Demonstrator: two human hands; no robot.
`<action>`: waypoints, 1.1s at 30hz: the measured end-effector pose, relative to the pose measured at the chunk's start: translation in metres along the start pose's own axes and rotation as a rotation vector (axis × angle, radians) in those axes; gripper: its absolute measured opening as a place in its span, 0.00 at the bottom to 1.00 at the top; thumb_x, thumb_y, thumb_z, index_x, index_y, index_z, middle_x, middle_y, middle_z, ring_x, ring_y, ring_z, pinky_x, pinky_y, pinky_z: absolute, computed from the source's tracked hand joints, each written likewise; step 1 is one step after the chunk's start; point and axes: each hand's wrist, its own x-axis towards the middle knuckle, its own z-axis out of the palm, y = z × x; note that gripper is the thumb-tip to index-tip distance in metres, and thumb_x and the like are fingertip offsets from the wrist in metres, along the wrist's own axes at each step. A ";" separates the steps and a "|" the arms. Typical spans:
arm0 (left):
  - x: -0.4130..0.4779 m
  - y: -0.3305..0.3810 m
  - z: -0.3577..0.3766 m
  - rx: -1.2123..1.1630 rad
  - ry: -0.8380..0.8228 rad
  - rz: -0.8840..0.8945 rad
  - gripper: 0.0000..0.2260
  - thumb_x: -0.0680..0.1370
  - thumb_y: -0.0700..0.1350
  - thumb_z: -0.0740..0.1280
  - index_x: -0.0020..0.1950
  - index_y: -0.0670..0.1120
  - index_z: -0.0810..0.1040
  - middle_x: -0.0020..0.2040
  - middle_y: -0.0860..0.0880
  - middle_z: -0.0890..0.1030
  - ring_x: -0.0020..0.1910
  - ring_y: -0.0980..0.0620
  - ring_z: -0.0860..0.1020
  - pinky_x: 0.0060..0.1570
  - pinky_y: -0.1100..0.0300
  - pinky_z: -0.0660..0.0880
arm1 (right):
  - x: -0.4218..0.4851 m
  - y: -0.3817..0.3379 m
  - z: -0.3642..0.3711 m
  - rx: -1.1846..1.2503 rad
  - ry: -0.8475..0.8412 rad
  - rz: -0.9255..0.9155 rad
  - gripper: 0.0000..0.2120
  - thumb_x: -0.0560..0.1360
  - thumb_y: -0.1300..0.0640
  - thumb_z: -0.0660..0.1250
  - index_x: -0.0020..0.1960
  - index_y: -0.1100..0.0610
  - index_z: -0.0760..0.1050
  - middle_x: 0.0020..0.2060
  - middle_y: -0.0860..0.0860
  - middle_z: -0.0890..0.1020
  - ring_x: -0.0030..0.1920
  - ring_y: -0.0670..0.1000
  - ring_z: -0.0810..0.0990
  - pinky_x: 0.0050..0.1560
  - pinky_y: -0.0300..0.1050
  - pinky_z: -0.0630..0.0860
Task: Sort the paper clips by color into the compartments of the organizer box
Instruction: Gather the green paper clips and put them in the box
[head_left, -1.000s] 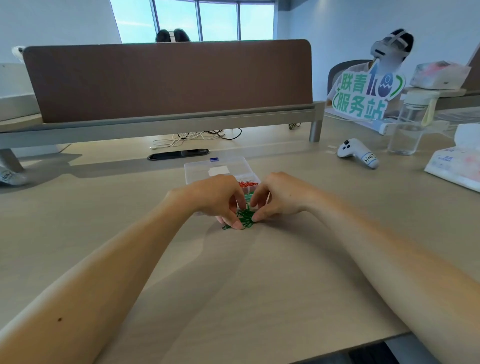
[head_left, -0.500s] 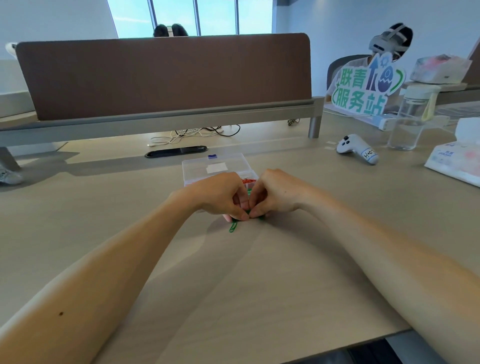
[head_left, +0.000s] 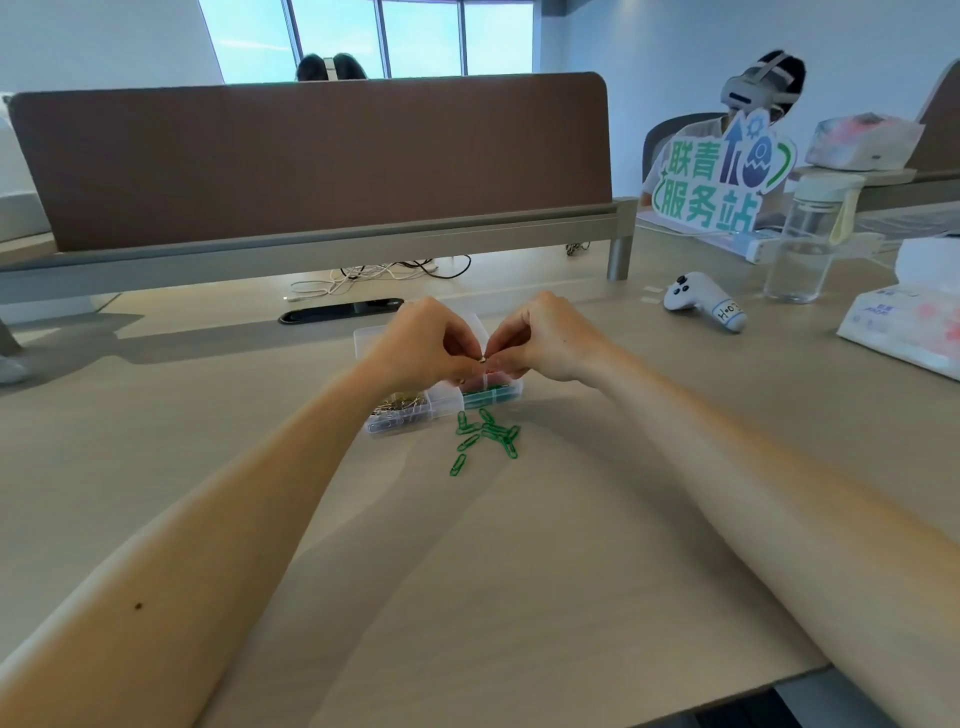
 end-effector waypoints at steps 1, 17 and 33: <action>0.002 -0.001 0.003 -0.001 0.013 -0.002 0.04 0.70 0.40 0.76 0.42 0.41 0.84 0.31 0.52 0.82 0.28 0.60 0.80 0.31 0.73 0.75 | 0.005 0.002 0.000 -0.013 0.002 0.001 0.05 0.69 0.63 0.76 0.45 0.59 0.85 0.35 0.52 0.85 0.35 0.47 0.85 0.40 0.38 0.81; 0.003 -0.009 -0.003 0.083 -0.050 -0.021 0.10 0.67 0.47 0.78 0.45 0.45 0.84 0.38 0.51 0.84 0.35 0.57 0.82 0.40 0.63 0.80 | -0.001 0.012 0.006 -0.001 -0.006 -0.010 0.13 0.70 0.63 0.75 0.54 0.58 0.82 0.44 0.50 0.85 0.40 0.40 0.83 0.47 0.39 0.81; -0.028 0.005 -0.001 0.385 -0.509 -0.205 0.37 0.61 0.59 0.78 0.67 0.50 0.74 0.46 0.55 0.82 0.30 0.62 0.81 0.36 0.65 0.72 | -0.029 -0.001 0.005 -0.387 -0.385 -0.011 0.26 0.64 0.40 0.77 0.57 0.51 0.82 0.43 0.45 0.82 0.44 0.45 0.78 0.46 0.43 0.75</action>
